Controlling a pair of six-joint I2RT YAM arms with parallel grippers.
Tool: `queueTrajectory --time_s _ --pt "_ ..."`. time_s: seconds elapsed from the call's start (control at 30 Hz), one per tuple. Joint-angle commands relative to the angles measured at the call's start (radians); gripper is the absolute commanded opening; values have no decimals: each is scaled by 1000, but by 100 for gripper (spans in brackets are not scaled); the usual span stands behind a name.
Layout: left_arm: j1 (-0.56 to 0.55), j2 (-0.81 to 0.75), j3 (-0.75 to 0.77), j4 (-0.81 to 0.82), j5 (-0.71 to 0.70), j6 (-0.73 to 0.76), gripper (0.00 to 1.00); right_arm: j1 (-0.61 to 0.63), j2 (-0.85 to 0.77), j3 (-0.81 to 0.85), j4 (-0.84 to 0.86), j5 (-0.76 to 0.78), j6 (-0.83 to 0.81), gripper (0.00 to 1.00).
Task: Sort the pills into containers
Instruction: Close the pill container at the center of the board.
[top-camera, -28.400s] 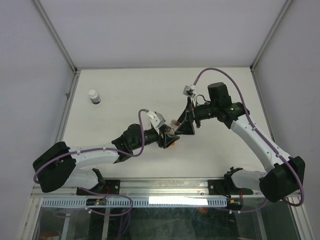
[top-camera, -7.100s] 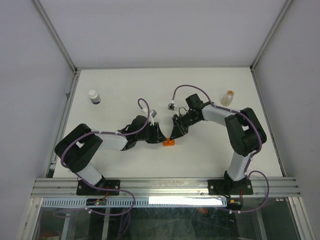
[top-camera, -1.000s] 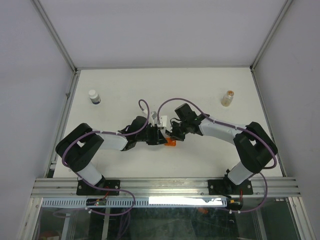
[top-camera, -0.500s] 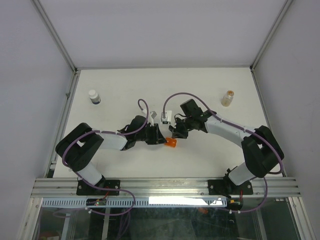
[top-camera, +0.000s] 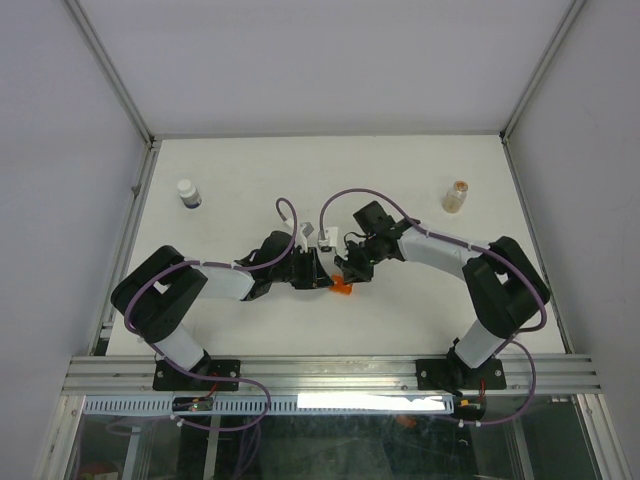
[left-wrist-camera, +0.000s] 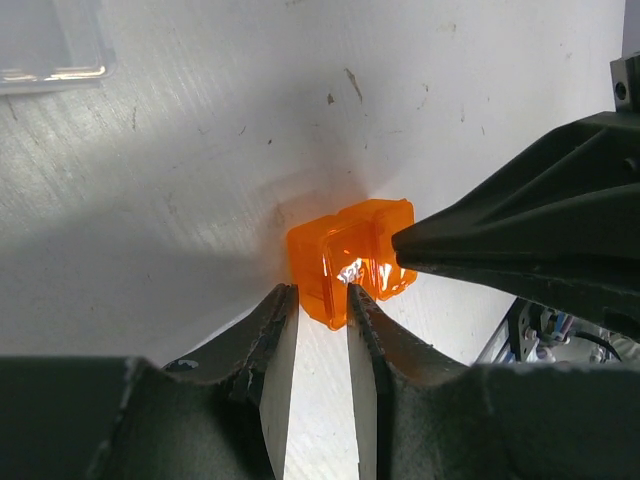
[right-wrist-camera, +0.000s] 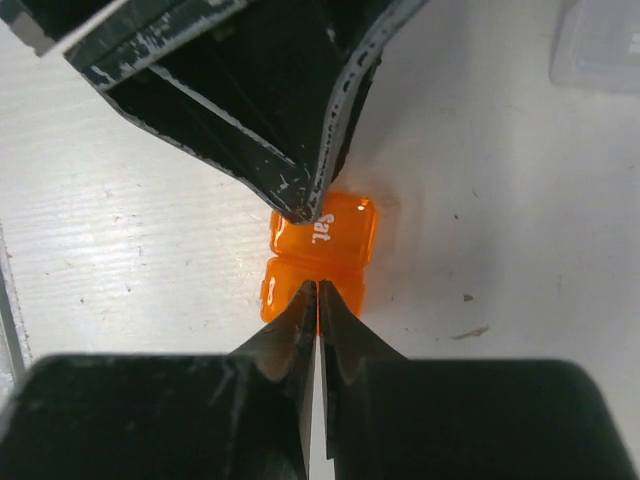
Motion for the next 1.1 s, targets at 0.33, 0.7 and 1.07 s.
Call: queueTrajectory --time_s 0.33,0.7,1.07 --pt "7 -153 -54 110 54 21 34 -58 -155 37 -83 -210 7 33" --pt "7 -329 -290 468 89 211 42 -48 -189 -60 123 -147 58 73" --pt "7 -369 -542 916 64 336 73 2 -91 62 74 -64 165 79"
